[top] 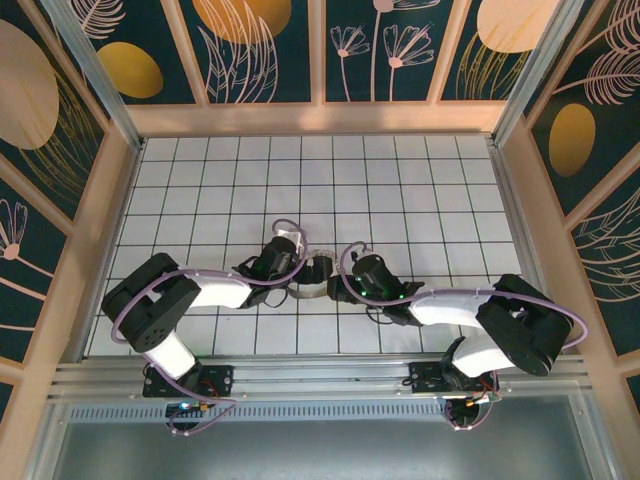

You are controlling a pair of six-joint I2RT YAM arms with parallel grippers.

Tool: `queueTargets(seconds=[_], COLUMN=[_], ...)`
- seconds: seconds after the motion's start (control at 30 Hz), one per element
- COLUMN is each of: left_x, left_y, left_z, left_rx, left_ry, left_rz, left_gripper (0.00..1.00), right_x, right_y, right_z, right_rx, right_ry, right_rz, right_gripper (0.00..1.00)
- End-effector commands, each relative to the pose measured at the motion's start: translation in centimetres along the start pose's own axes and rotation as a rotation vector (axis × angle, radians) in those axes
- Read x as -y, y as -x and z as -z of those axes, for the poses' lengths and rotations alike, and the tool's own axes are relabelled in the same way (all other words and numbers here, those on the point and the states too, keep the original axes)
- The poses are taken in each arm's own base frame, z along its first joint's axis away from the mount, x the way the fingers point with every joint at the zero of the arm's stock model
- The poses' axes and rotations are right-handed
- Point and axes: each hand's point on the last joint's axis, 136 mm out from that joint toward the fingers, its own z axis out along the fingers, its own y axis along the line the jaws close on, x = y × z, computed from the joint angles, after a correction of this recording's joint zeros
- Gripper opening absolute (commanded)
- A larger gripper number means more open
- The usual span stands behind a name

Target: Put the keys on the keyring

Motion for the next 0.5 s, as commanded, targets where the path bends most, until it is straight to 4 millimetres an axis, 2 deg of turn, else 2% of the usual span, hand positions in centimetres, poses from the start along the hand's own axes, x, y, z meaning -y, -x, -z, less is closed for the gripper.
queueTargets(seconds=[0.0, 0.17, 0.33, 0.43, 0.47], left_x=[-1.8, -2.8, -3.7, -3.3, -2.5], left_y=[-1.1, -0.5, 1.5, 2.4, 2.9], left_z=[-0.6, -0.9, -0.9, -1.0, -0.8], left_rx=[-0.046, -0.034, 0.010, 0.026, 0.037], left_ry=[0.067, 0.087, 0.104, 0.081, 0.049], left_rz=[-0.040, -0.046, -0.065, -0.078, -0.081], left_gripper=[0.99, 0.99, 0.99, 0.99, 0.99], right_x=[-1.8, -2.5, -2.8, -3.2, -3.4], right_y=[0.9, 0.9, 1.0, 1.0, 1.0], right_z=[-0.1, -0.2, -0.6, -0.8, -0.8], right_rx=[0.034, 0.036, 0.029, 0.027, 0.030], right_ry=[0.058, 0.071, 0.072, 0.077, 0.083], right_rz=[0.004, 0.016, 0.027, 0.034, 0.038], right_gripper=[0.66, 0.66, 0.66, 0.66, 0.66])
